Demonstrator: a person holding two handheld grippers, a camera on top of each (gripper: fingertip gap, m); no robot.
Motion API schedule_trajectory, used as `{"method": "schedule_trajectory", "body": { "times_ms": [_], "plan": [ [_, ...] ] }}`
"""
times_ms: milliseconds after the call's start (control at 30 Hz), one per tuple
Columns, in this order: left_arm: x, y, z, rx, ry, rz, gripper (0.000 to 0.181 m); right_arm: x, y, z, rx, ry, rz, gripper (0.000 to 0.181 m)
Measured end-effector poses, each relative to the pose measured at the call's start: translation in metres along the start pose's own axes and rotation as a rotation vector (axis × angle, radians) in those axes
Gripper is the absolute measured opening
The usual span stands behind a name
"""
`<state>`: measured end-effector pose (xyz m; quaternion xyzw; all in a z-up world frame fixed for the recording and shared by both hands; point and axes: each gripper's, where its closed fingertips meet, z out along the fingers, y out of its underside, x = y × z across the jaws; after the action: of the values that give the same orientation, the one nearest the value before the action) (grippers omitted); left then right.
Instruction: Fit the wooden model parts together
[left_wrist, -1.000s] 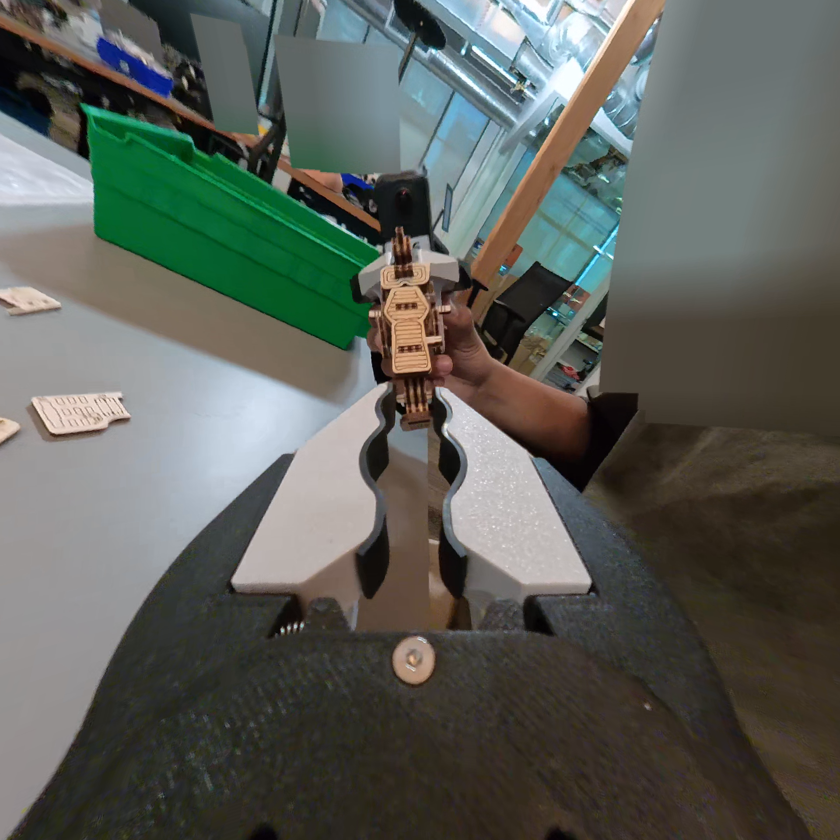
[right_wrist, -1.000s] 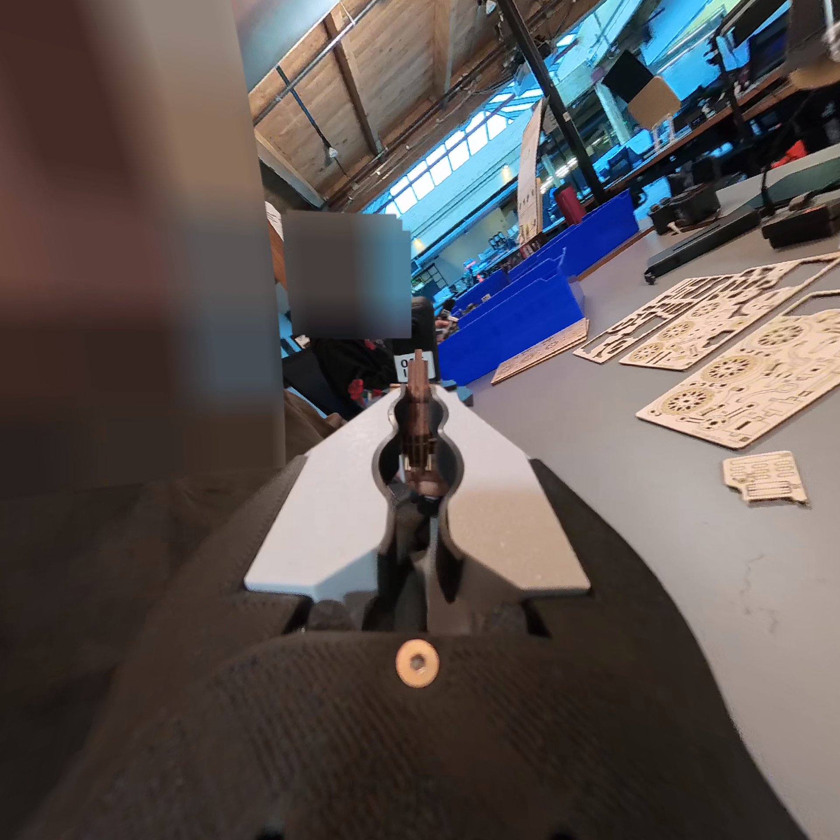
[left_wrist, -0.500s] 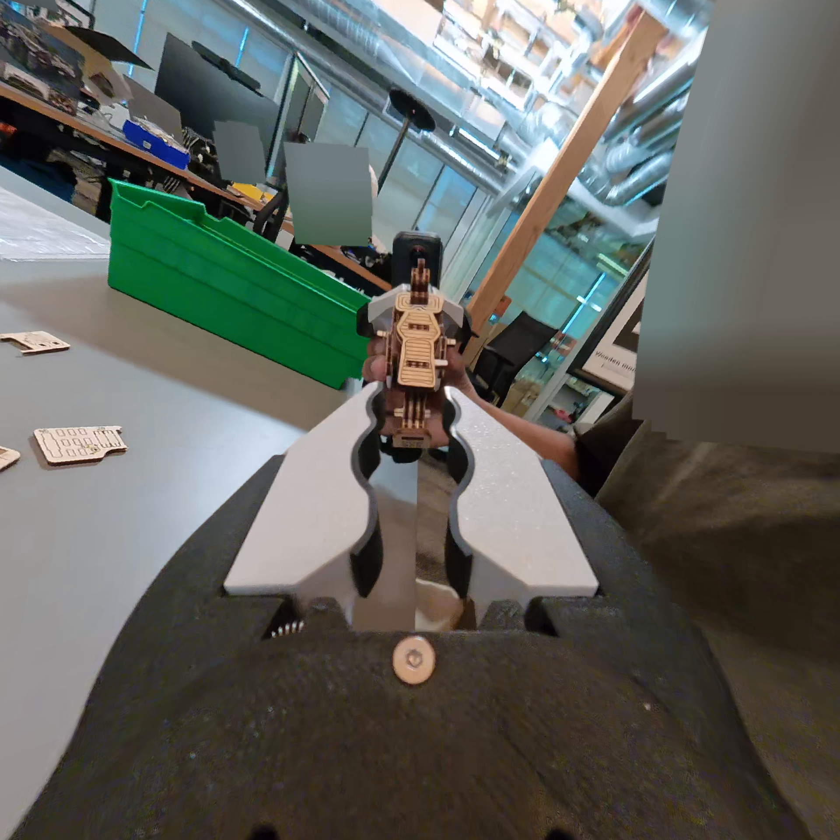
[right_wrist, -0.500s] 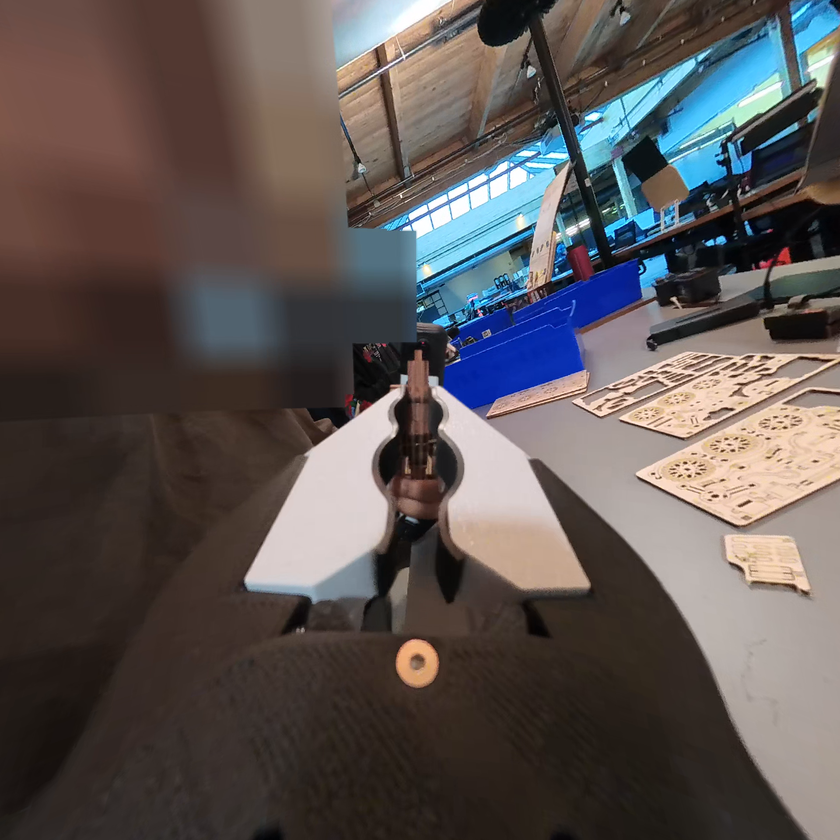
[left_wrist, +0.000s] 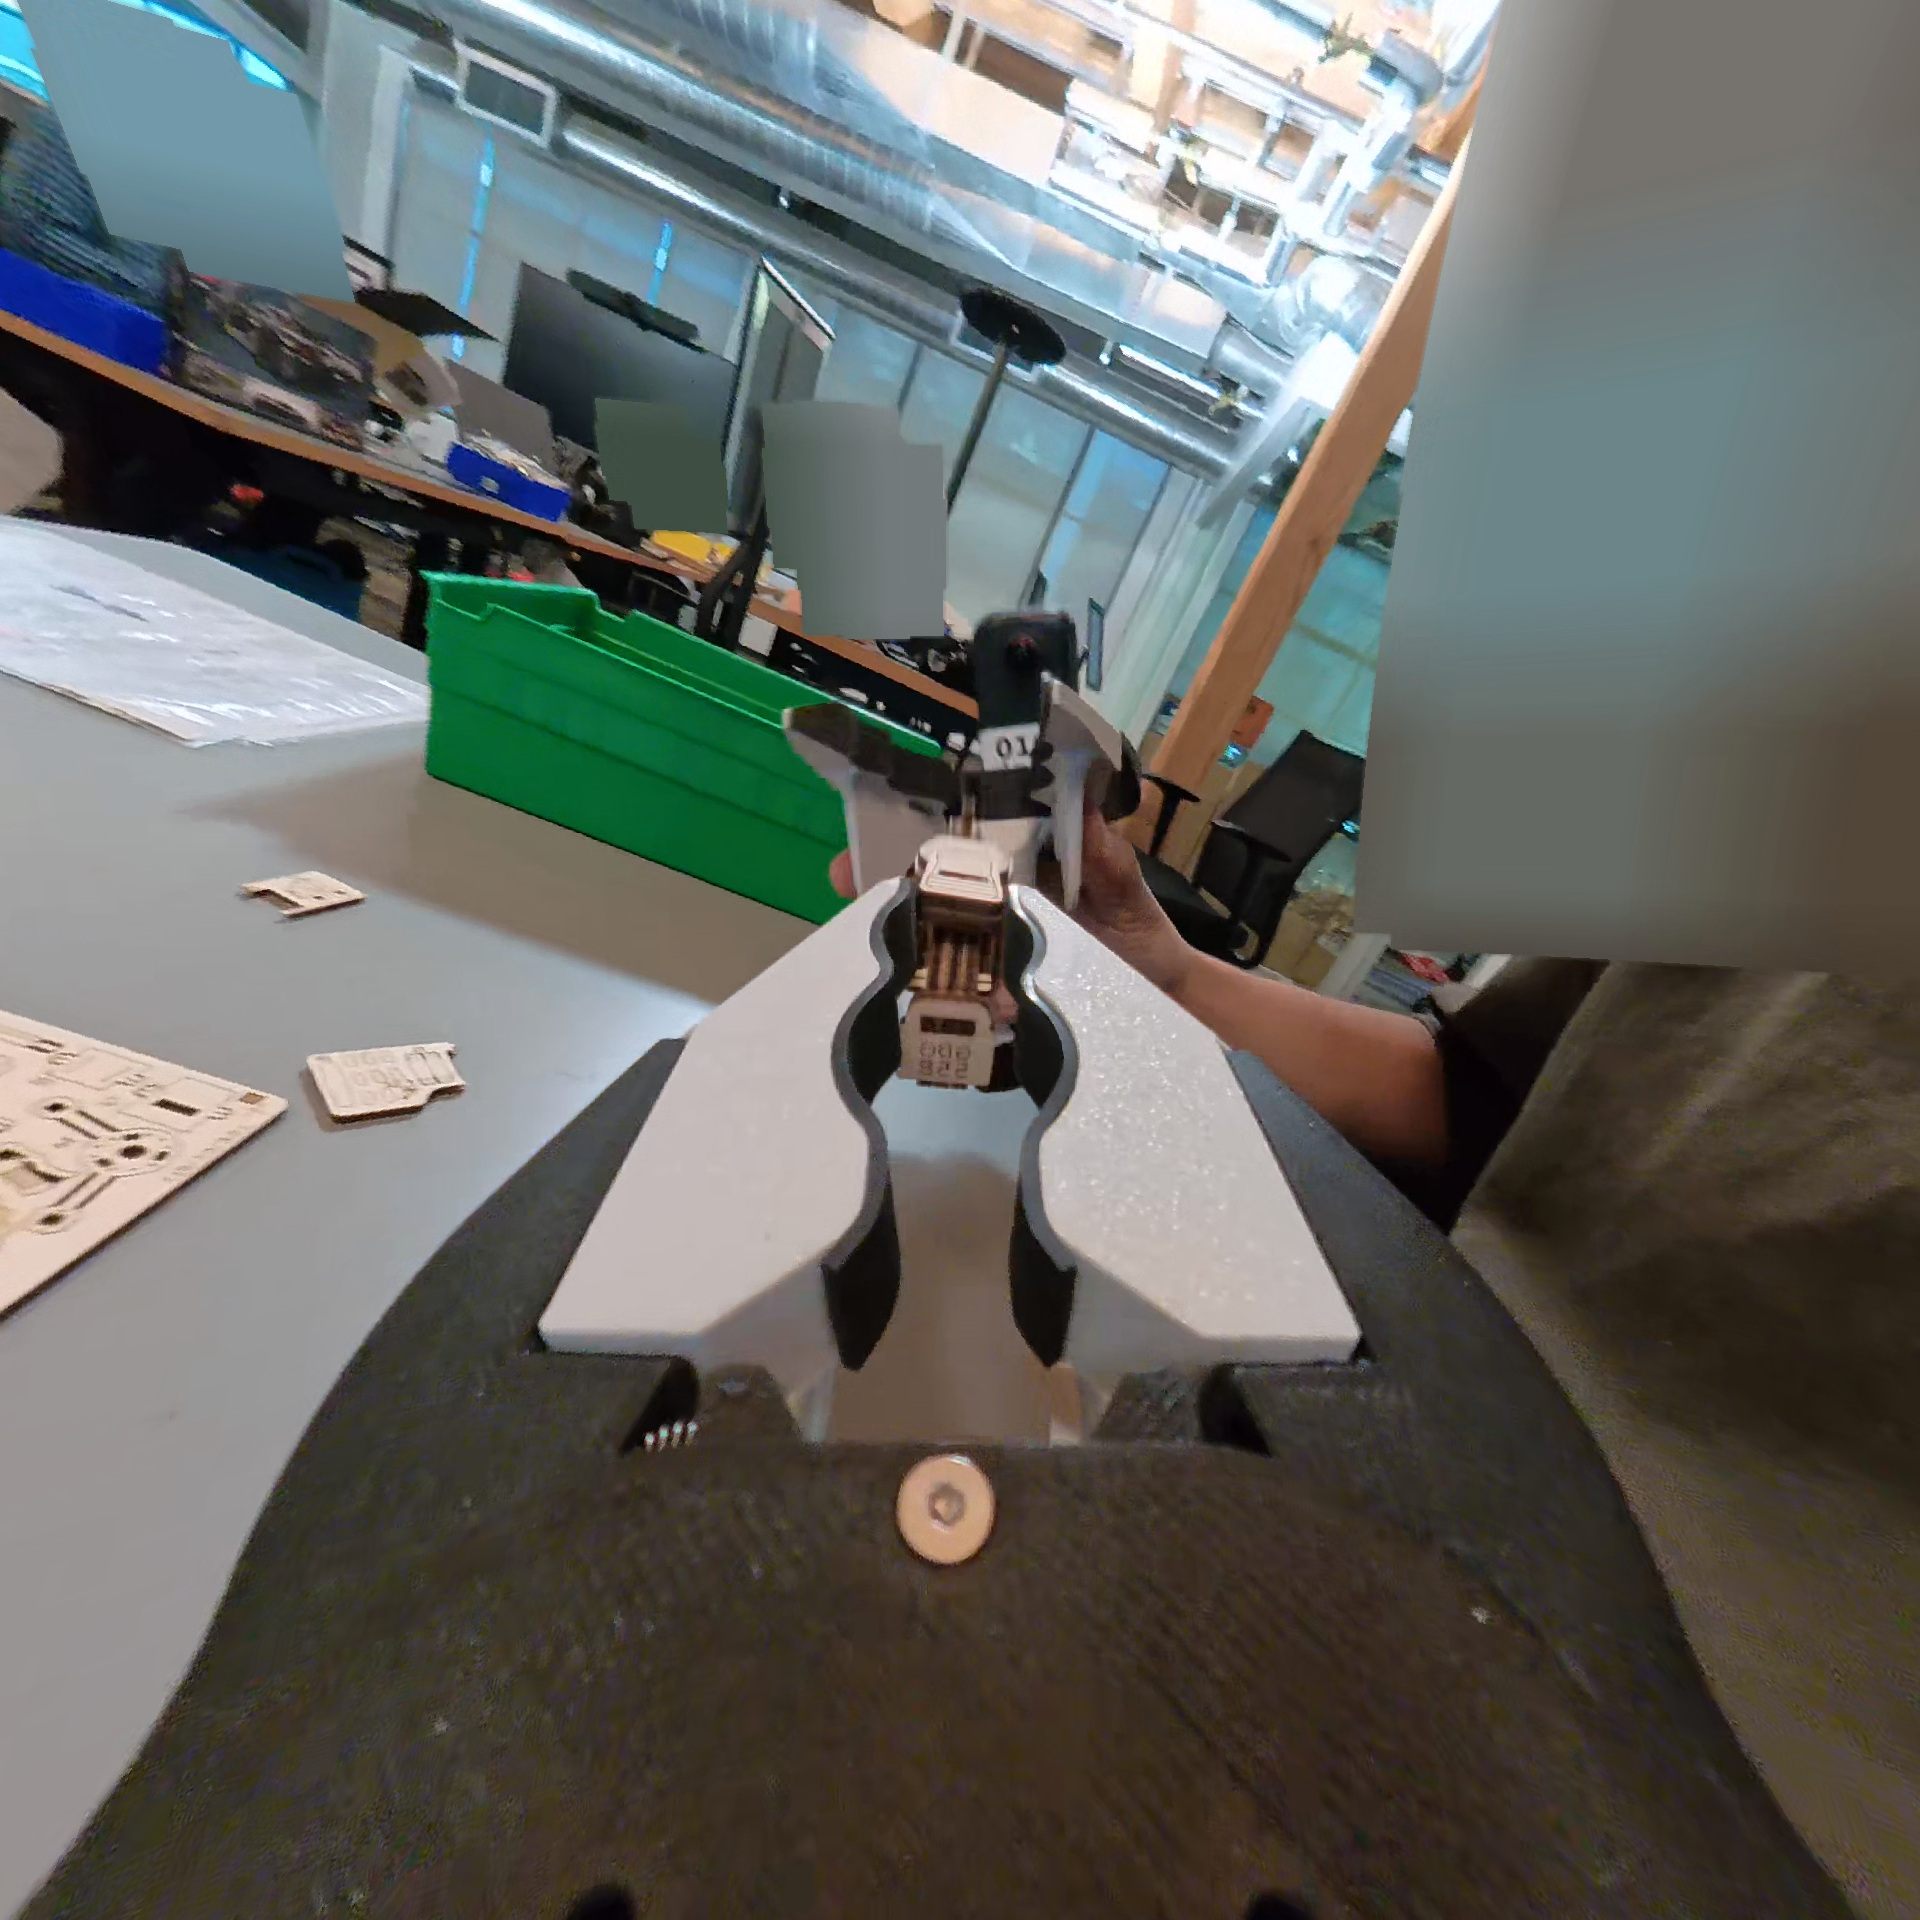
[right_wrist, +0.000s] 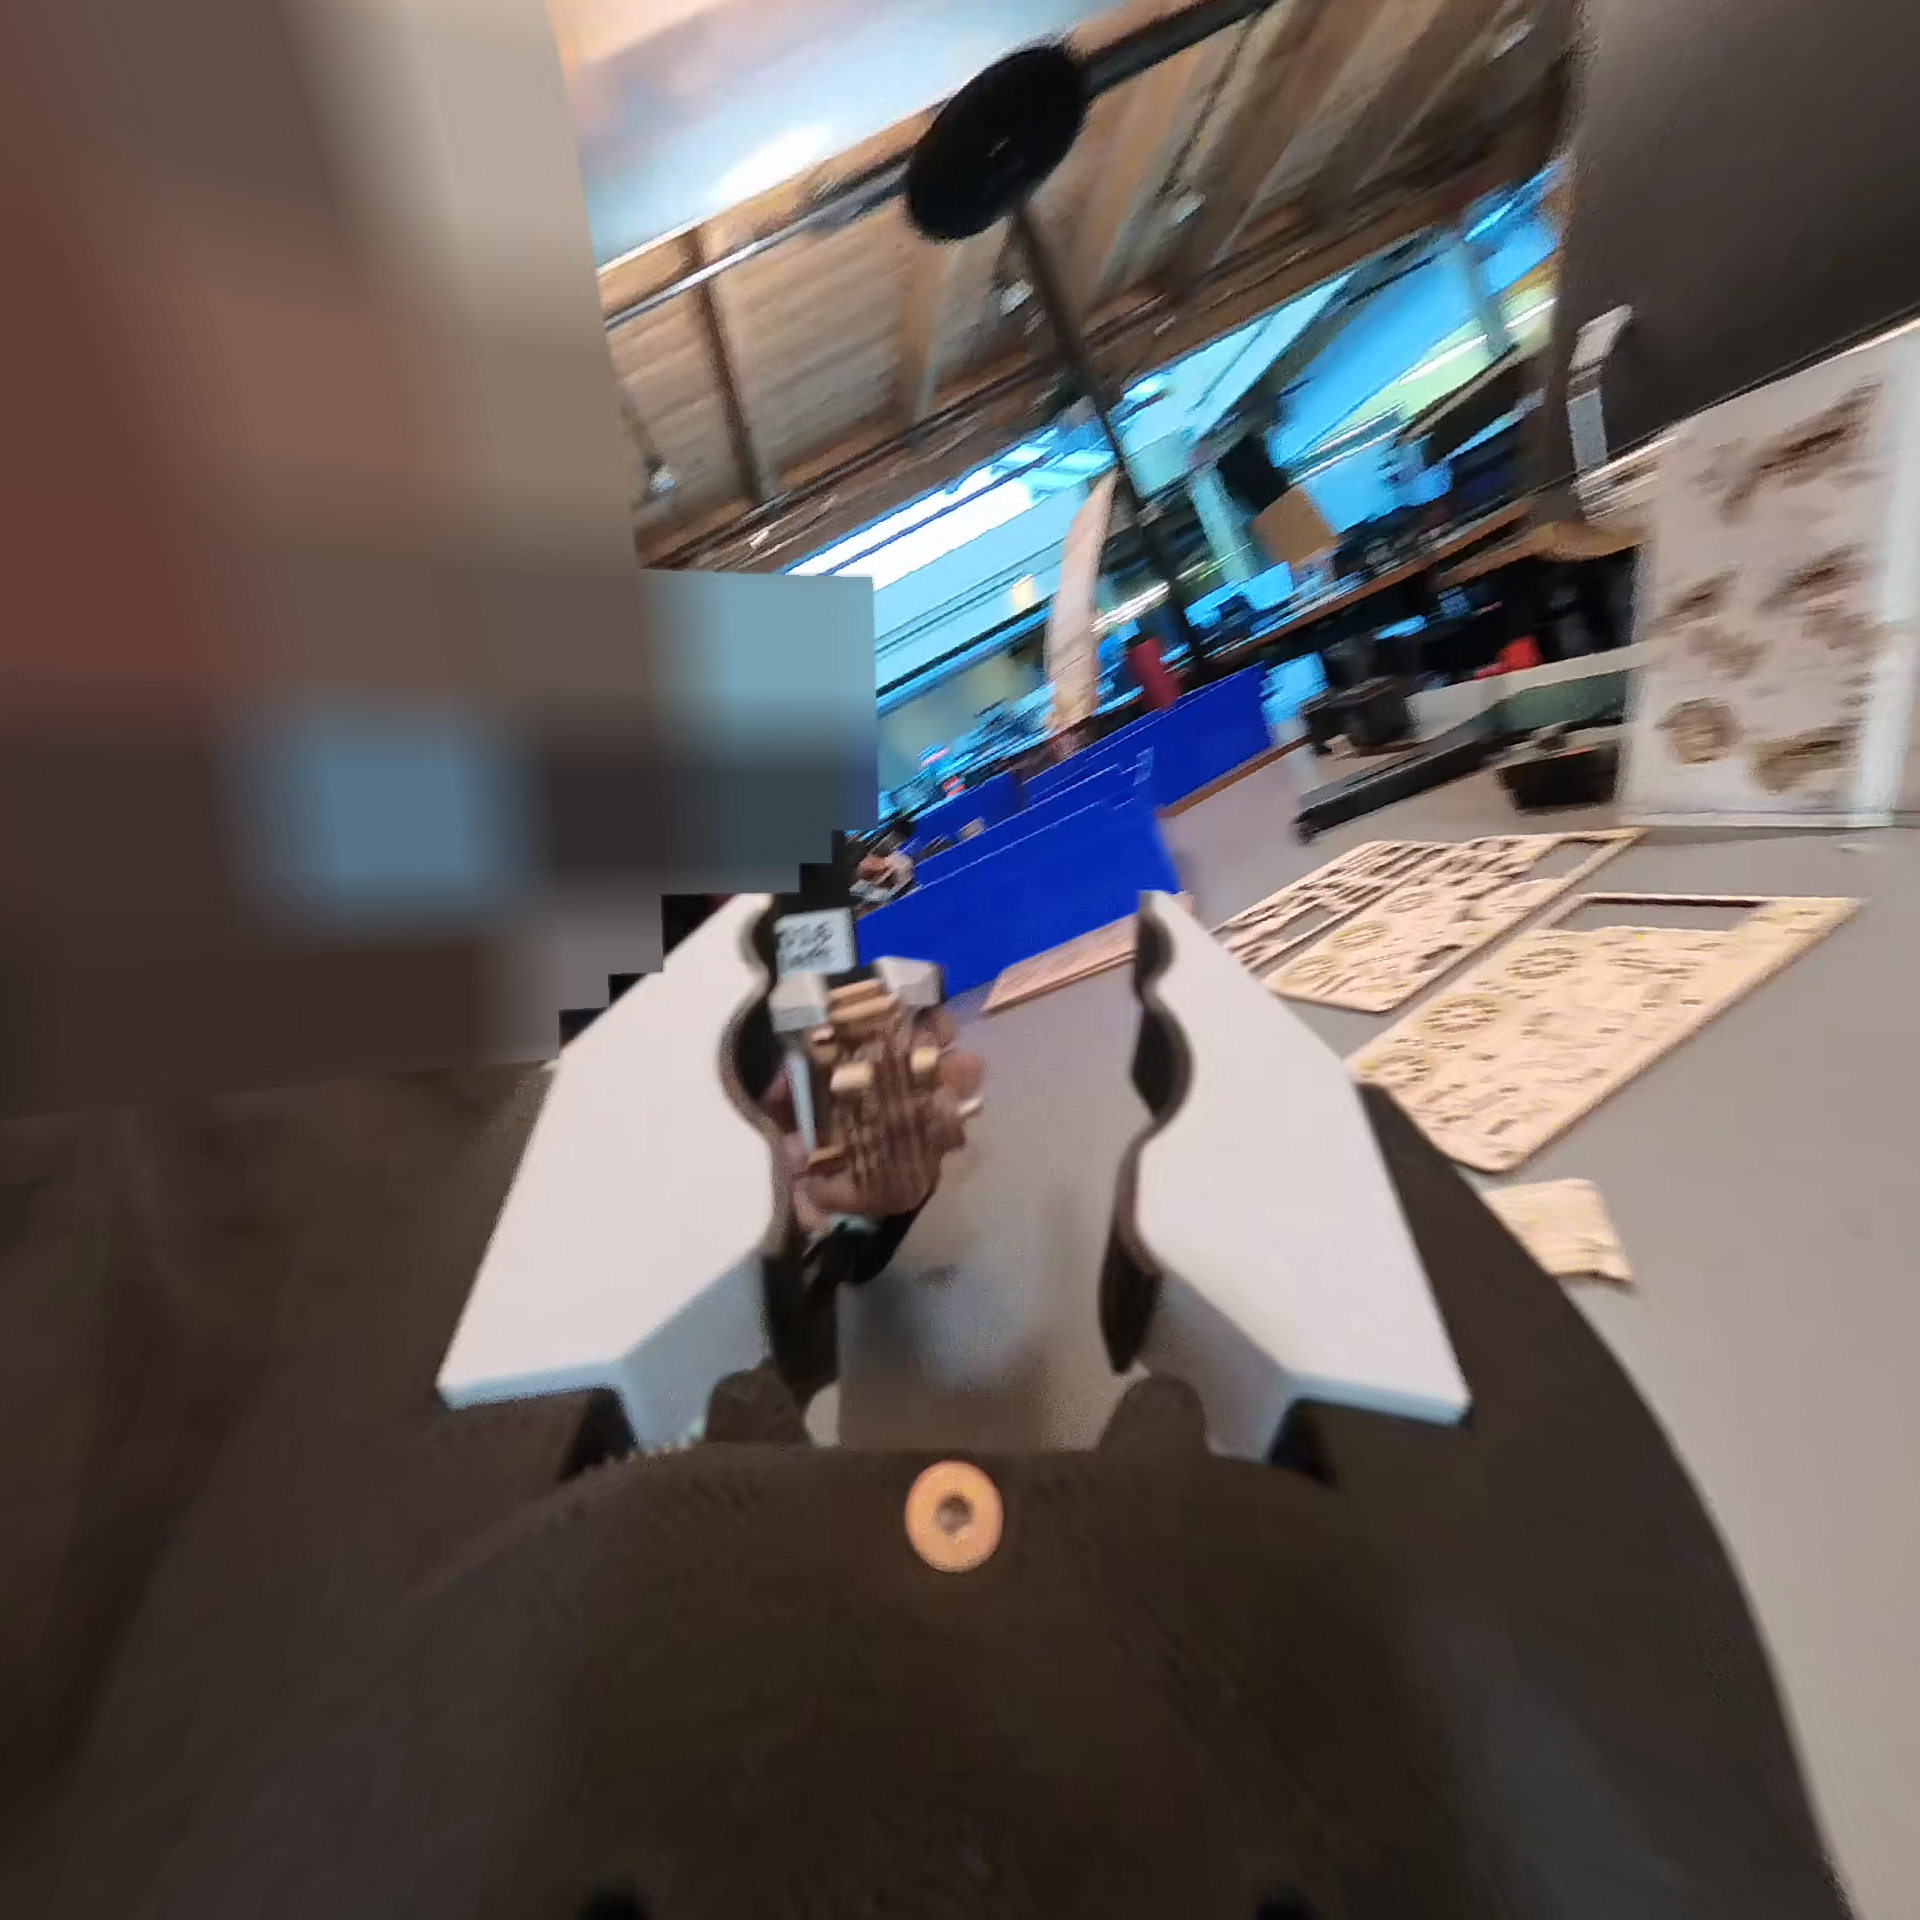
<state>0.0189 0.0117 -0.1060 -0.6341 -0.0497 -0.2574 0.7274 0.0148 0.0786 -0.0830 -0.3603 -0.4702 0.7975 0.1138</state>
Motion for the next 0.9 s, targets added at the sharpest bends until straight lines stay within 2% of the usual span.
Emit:
{"method": "schedule_trajectory", "body": {
  "times_ms": [67,233,400,500,600,700,900],
  "plan": [
    [-0.007,-0.007,-0.004,0.041,-0.033,-0.018,0.012,0.014,-0.01,-0.005,0.054,0.096,-0.015,0.084],
    [-0.02,-0.02,-0.012,0.112,-0.09,-0.045,0.011,0.015,0.002,0.006,0.019,0.185,-0.082,0.081],
    [-0.017,-0.018,-0.01,0.069,-0.086,0.052,0.012,0.015,0.035,0.013,-0.236,0.229,-0.308,0.077],
    [-0.002,-0.021,-0.011,0.078,-0.014,0.117,0.012,0.006,0.037,0.013,-0.253,0.174,-0.331,0.064],
    [0.005,-0.023,-0.011,0.08,0.035,0.116,0.012,-0.01,0.034,0.012,-0.226,0.044,-0.237,0.054],
    [0.007,-0.021,-0.011,0.068,0.06,0.113,0.012,-0.028,0.033,0.01,-0.223,-0.086,-0.172,0.032],
    [0.011,-0.019,-0.011,0.066,0.109,0.079,0.012,-0.031,0.04,0.01,-0.264,-0.099,-0.203,0.01]
  ]
}}
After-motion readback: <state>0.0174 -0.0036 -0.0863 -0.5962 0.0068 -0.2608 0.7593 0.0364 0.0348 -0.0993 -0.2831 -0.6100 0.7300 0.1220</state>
